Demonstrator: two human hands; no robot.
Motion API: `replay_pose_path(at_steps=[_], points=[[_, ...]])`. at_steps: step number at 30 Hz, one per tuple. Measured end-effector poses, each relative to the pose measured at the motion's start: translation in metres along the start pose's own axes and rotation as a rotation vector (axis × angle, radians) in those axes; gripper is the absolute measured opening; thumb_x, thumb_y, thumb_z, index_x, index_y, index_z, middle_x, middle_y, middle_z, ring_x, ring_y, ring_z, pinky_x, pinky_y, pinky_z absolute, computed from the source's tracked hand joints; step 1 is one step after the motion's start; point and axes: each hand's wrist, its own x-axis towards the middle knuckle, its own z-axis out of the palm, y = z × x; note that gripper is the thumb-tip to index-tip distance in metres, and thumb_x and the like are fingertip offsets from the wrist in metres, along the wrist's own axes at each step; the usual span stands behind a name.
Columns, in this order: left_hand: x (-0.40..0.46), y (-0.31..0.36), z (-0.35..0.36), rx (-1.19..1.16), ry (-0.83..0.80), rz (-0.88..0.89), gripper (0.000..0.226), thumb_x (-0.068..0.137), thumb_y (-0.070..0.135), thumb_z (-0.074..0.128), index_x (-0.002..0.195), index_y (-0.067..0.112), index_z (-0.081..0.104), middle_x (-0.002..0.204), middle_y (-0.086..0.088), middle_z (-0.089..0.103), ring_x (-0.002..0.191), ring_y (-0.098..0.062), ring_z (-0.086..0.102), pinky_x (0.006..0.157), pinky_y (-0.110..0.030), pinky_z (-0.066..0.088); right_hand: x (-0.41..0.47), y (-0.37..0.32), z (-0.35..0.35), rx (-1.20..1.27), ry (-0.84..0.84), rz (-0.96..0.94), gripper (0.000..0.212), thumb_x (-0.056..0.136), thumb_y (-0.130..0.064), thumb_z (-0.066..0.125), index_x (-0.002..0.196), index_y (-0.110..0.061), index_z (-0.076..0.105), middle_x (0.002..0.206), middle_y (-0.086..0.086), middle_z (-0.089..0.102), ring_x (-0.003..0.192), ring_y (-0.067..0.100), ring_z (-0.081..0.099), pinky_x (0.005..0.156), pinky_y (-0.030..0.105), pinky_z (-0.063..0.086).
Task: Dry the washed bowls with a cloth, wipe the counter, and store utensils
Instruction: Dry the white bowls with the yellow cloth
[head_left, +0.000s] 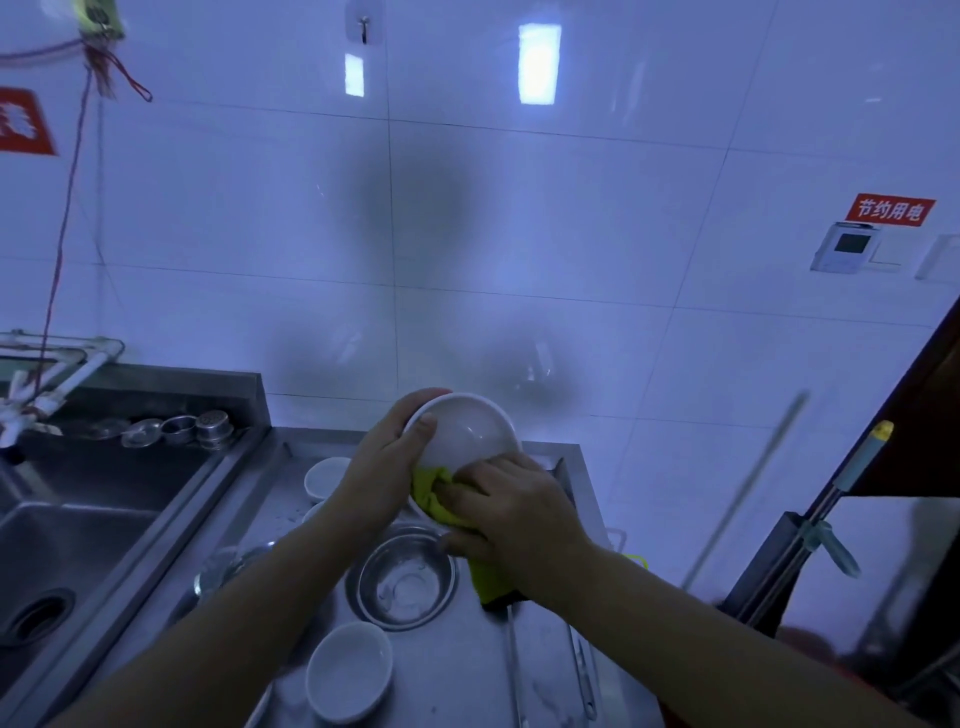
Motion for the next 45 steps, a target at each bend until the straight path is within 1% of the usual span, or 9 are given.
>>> replay_pose_path(at_steps=[5, 7, 10, 13, 17, 23, 33, 39, 45], points=[[0.003, 0.007, -0.013, 0.049, -0.262, -0.286, 0.023, 0.1, 0.027, 0.038, 0.116, 0.037, 0.052, 0.111, -0.008, 0.057, 0.091, -0.032, 0.062, 0.059, -0.036, 0.055, -0.006, 0.015, -0.005, -0.044, -0.045, -0.192, 0.012, 0.087, -0.021, 0.061, 0.092, -0.016, 0.071, 0.079, 0.004, 0.068, 0.069, 0.02, 0.063, 0.073, 0.033, 0.054], [0.005, 0.009, -0.018, 0.126, -0.359, -0.311, 0.028, 0.099, 0.027, 0.04, 0.126, 0.035, 0.043, 0.114, -0.009, 0.055, 0.088, -0.025, 0.062, 0.066, -0.038, 0.057, -0.005, 0.023, -0.007, 0.004, -0.081, -0.208, 0.014, 0.08, -0.021, 0.073, 0.092, -0.013, 0.071, 0.078, 0.005, 0.067, 0.067, 0.022, 0.063, 0.072, 0.033, 0.053], [0.007, 0.006, -0.028, 0.559, -0.424, -0.065, 0.059, 0.093, 0.03, 0.052, 0.143, 0.031, 0.023, 0.133, 0.001, 0.038, 0.116, -0.013, 0.043, 0.095, -0.028, 0.044, -0.006, 0.034, -0.01, 0.125, -0.188, -0.122, 0.035, 0.068, -0.023, 0.085, 0.097, -0.008, 0.072, 0.084, 0.01, 0.069, 0.071, 0.026, 0.065, 0.073, 0.038, 0.053], [0.003, 0.008, -0.036, 0.973, -0.516, 0.404, 0.049, 0.084, 0.04, 0.057, 0.131, 0.036, 0.044, 0.13, 0.021, 0.036, 0.125, 0.01, 0.014, 0.098, -0.005, 0.016, -0.009, 0.041, -0.015, 0.272, -0.284, -0.03, 0.04, 0.069, -0.022, 0.083, 0.103, -0.006, 0.071, 0.094, 0.012, 0.068, 0.082, 0.03, 0.065, 0.078, 0.041, 0.051], [0.002, 0.002, -0.034, 1.113, -0.576, 0.384, 0.029, 0.086, 0.032, 0.061, 0.113, 0.037, 0.055, 0.123, 0.016, 0.053, 0.117, 0.004, 0.038, 0.095, -0.002, 0.022, -0.015, 0.046, -0.018, 0.475, -0.258, 0.14, 0.045, 0.074, -0.028, 0.078, 0.116, -0.017, 0.067, 0.108, 0.004, 0.064, 0.097, 0.015, 0.055, 0.079, 0.028, 0.044], [-0.003, 0.002, -0.034, 0.684, -0.58, 0.13, 0.028, 0.079, 0.015, 0.07, 0.083, 0.039, 0.054, 0.087, 0.016, 0.058, 0.08, 0.007, 0.054, 0.069, -0.009, 0.044, -0.04, 0.037, -0.011, 0.599, 0.059, 0.317, 0.043, 0.079, -0.034, 0.07, 0.12, -0.022, 0.064, 0.118, -0.024, 0.055, 0.11, -0.009, 0.048, 0.095, 0.021, 0.043], [-0.01, -0.015, -0.019, -0.148, -0.473, -0.227, 0.025, 0.075, 0.005, 0.07, 0.095, -0.002, 0.057, 0.081, -0.009, 0.067, 0.075, -0.018, 0.064, 0.066, -0.024, 0.054, -0.039, 0.039, -0.016, 0.805, 0.485, 0.766, 0.02, 0.089, -0.017, 0.061, 0.102, -0.027, 0.071, 0.104, -0.011, 0.071, 0.103, 0.013, 0.064, 0.091, 0.033, 0.048], [-0.009, -0.031, 0.018, -0.588, -0.205, -0.293, 0.016, 0.073, 0.005, 0.058, 0.089, 0.004, 0.057, 0.078, -0.012, 0.068, 0.068, -0.02, 0.066, 0.061, -0.027, 0.056, -0.031, 0.016, 0.005, 0.415, 0.312, 0.474, 0.058, 0.095, -0.057, 0.035, 0.131, -0.015, 0.051, 0.139, 0.01, 0.049, 0.126, 0.025, 0.046, 0.106, 0.039, 0.034], [-0.007, -0.032, 0.032, -0.724, -0.243, -0.229, 0.037, 0.076, -0.002, 0.059, 0.113, 0.0, 0.061, 0.095, -0.015, 0.07, 0.082, -0.02, 0.068, 0.073, -0.025, 0.056, -0.023, 0.008, 0.014, 0.145, 0.324, 0.311, 0.037, 0.099, -0.042, 0.037, 0.127, -0.031, 0.058, 0.139, -0.001, 0.05, 0.124, 0.025, 0.042, 0.099, 0.057, 0.033]])
